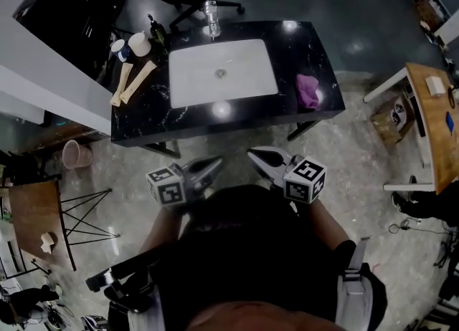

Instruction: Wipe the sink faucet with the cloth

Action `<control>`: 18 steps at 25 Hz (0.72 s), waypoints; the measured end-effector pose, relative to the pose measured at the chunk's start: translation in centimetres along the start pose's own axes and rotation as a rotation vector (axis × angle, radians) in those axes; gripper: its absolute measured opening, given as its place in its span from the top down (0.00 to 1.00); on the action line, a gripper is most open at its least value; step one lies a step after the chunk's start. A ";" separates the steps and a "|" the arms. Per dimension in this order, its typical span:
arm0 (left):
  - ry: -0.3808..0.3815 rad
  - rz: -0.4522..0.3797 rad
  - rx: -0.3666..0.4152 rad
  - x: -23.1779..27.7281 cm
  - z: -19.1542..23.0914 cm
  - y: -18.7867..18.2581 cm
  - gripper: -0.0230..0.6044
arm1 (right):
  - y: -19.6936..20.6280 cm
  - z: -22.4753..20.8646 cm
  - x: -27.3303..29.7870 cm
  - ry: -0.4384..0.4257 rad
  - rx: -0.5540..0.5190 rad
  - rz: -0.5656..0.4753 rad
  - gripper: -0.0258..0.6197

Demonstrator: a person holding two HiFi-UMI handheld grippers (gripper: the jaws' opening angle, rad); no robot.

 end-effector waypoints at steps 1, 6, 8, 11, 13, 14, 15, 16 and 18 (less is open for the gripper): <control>-0.001 0.000 -0.002 -0.1 -0.1 0.1 0.96 | -0.2 0.0 -0.1 -0.004 0.001 -0.002 0.94; -0.027 -0.042 -0.018 -1.0 0.3 0.0 0.96 | -0.1 0.4 0.3 -0.015 -0.004 0.022 0.94; -0.028 -0.051 -0.022 -1.2 0.3 -0.1 0.96 | 0.1 0.6 0.5 -0.022 -0.010 0.032 0.94; -0.029 -0.046 -0.032 -1.1 0.1 0.0 0.96 | 0.2 0.6 0.5 -0.032 -0.004 0.040 0.94; -0.027 -0.033 -0.027 -0.9 -0.1 0.0 0.96 | 0.5 0.6 0.6 -0.038 0.005 0.047 0.94; -0.023 -0.032 -0.023 -0.8 -0.1 -0.1 0.96 | 0.6 0.7 0.7 -0.042 0.007 0.051 0.94; -0.020 -0.035 -0.020 -0.8 -0.1 -0.1 0.96 | 0.7 0.8 0.7 -0.046 0.007 0.054 0.94; -0.018 -0.037 -0.020 -0.8 -0.1 -0.1 0.96 | 0.9 0.8 0.8 -0.049 0.006 0.056 0.94; -0.018 -0.033 -0.026 -0.8 -0.1 0.1 0.96 | 1.1 0.8 0.7 -0.054 0.007 0.059 0.94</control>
Point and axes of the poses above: the fingertips, and each gripper's own axes: x forward along the fingers, z to its left, y out of its underside, the point moved 4 cm from there along -x, backward along the fingers, and after that the axes turned 13 degrees about x, right-handed, at the moved point
